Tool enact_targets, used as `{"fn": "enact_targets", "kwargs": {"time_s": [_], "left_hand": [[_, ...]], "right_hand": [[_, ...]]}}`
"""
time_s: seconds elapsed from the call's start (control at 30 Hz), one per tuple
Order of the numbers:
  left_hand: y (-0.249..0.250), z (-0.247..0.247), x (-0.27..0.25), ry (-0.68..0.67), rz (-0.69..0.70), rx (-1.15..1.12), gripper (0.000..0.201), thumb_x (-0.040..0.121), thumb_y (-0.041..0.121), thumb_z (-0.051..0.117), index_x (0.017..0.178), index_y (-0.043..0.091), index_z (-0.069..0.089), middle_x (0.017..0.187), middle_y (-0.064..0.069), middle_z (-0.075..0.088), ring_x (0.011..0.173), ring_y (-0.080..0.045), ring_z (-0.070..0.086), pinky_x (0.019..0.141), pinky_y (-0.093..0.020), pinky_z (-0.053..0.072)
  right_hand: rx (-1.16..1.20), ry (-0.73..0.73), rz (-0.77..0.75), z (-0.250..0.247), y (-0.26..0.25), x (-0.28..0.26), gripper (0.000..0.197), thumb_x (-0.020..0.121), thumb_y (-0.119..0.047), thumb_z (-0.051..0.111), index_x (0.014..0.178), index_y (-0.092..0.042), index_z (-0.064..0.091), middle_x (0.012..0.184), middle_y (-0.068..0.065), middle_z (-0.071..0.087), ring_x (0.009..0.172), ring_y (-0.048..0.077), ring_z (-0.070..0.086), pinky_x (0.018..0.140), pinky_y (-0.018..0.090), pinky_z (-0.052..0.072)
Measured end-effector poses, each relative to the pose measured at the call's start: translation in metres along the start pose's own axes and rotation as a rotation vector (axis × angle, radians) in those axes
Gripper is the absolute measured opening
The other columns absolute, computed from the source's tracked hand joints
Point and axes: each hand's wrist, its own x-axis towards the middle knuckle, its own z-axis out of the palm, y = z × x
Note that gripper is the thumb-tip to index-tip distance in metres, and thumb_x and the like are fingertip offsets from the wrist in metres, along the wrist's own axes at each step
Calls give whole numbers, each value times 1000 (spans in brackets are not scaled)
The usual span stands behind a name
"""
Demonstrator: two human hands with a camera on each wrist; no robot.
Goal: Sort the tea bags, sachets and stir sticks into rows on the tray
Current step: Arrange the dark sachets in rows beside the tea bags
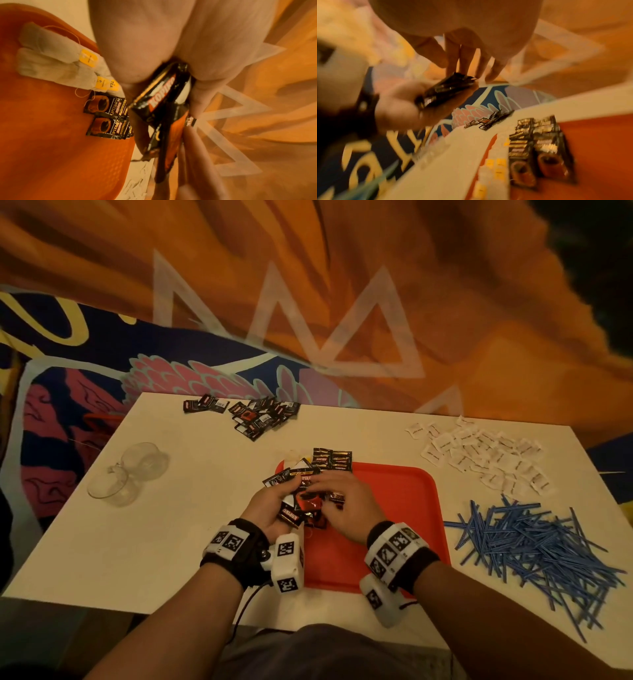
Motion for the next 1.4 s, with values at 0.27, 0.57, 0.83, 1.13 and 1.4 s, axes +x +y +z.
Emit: {"fn": "enact_targets", "kwargs": {"time_s": [0.27, 0.57, 0.83, 1.13, 1.4], "left_hand": [[-6, -3, -2, -10, 57, 30, 47, 88, 16, 64, 131, -2, 58, 124, -26, 64, 102, -37, 66, 104, -52, 46], [0, -12, 3, 111, 90, 23, 27, 96, 5, 54, 122, -2, 60, 106, -22, 69, 96, -35, 66, 102, -49, 46], [2, -11, 2, 134, 139, -52, 24, 97, 6, 54, 118, -3, 60, 106, -24, 70, 93, -35, 68, 90, -48, 53], [1, -8, 7, 94, 145, -109, 31, 98, 20, 54, 121, 1, 62, 107, -20, 71, 90, -30, 72, 74, -40, 61], [10, -22, 26, 374, 506, 251, 20, 94, 12, 65, 114, 10, 67, 107, -18, 73, 97, -33, 72, 87, -48, 58]], "right_hand": [[333, 39, 568, 12, 8, 27, 46, 63, -33, 90, 90, -21, 54, 87, 6, 68, 79, 25, 69, 68, 41, 58], [539, 102, 553, 6, 21, 34, 24, 74, -3, 79, 88, -16, 66, 95, 10, 74, 91, 29, 71, 86, 52, 56], [757, 206, 629, 2, 10, 32, 31, 88, 12, 44, 98, -18, 51, 83, 11, 63, 59, 20, 61, 53, 30, 41], [424, 48, 604, 18, 10, 38, 21, 79, -7, 77, 78, -22, 61, 72, 3, 64, 49, 18, 57, 55, 32, 47], [586, 37, 714, -5, 5, 47, 23, 79, 5, 55, 86, -15, 64, 77, 8, 59, 59, 21, 55, 46, 27, 44]]}}
